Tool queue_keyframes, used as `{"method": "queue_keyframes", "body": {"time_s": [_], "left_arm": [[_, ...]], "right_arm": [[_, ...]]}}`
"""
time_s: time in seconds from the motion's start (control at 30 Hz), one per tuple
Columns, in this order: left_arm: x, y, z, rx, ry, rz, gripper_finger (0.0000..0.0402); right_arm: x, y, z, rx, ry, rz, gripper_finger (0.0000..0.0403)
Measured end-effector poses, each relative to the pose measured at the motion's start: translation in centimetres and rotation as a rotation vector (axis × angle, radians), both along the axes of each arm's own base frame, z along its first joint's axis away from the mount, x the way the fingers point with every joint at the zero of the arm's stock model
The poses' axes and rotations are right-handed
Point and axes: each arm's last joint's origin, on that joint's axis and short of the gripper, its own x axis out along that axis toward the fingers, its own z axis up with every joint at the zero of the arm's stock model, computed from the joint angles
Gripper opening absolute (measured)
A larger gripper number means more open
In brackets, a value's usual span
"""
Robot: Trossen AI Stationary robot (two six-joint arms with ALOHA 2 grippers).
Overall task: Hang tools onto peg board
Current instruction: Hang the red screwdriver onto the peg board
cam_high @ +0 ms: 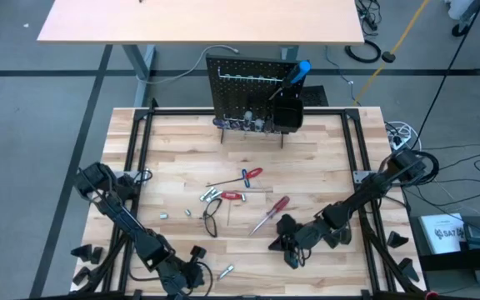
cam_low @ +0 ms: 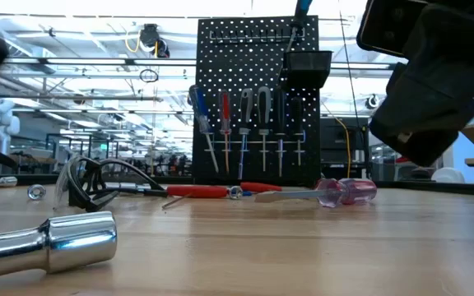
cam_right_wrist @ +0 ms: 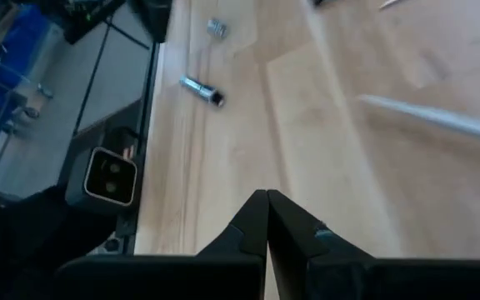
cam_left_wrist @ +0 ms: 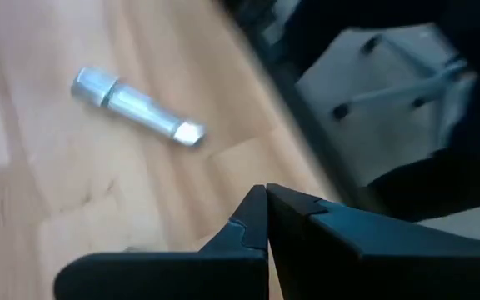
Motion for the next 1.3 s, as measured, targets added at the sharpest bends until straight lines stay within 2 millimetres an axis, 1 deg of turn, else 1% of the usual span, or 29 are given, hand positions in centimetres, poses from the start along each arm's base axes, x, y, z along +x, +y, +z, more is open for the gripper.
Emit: {"method": "queue_keyframes", "body": {"time_s": [0.1, 0.27, 0.43, 0.57, 0.7, 0.77, 0.83, 0.97, 1.03, 1.13, 1.2, 1.3], "left_arm": [[0.0, 0.3, -1.5, 0.077, 0.028, 0.04, 0.0], [0.5, 0.8, -2.2, 0.118, 0.028, 0.074, 0.0], [0.9, 1.4, -2.4, 0.195, 0.017, 0.016, 0.0], [1.5, 2.5, -2.4, 0.263, 0.026, 0.037, 0.0], [1.7, 3.2, -2.1, 0.293, 0.029, 0.047, 0.0], [1.5, 3.5, -1.6, 0.326, 0.012, 0.032, 0.0], [1.3, 4.0, -0.6, 0.37, -0.021, 0.033, 0.0], [0.8, 4.9, 3.5, 0.382, -0.141, 0.105, 0.0], [0.3, 5.2, 4.7, 0.38, -0.161, 0.113, 0.0], [-0.2, 5.3, 6.8, 0.317, -0.221, 0.119, 0.0], [-0.6, 5.3, 7.6, 0.292, -0.243, 0.115, 0.0], [-1.1, 5.3, 8.4, 0.276, -0.257, 0.106, 0.0]], "right_arm": [[1.0, 1.0, -0.1, -0.016, -0.008, 0.025, 0.0], [3.4, 2.9, 0.5, -0.062, -0.062, 0.081, 0.0], [6.3, 4.8, 1.1, -0.132, -0.09, 0.155, 0.0], [9.2, 6.2, 1.3, -0.157, -0.101, 0.208, 0.0], [11.6, 7.5, 0.8, -0.218, -0.063, 0.235, 0.0], [12.8, 7.9, 0.5, -0.24, -0.026, 0.254, 0.0], [13.7, 8.3, -0.1, -0.275, 0.012, 0.271, 0.0], [15.2, 8.4, -1.1, -0.349, 0.083, 0.298, 0.0], [15.9, 8.5, -1.0, -0.367, 0.087, 0.305, 0.0], [16.6, 8.4, -1.1, -0.387, 0.094, 0.31, 0.0], [17.0, 8.1, -1.3, -0.389, 0.1, 0.303, 0.0], [17.4, 7.2, -1.3, -0.409, 0.13, 0.279, 0.0]]}}
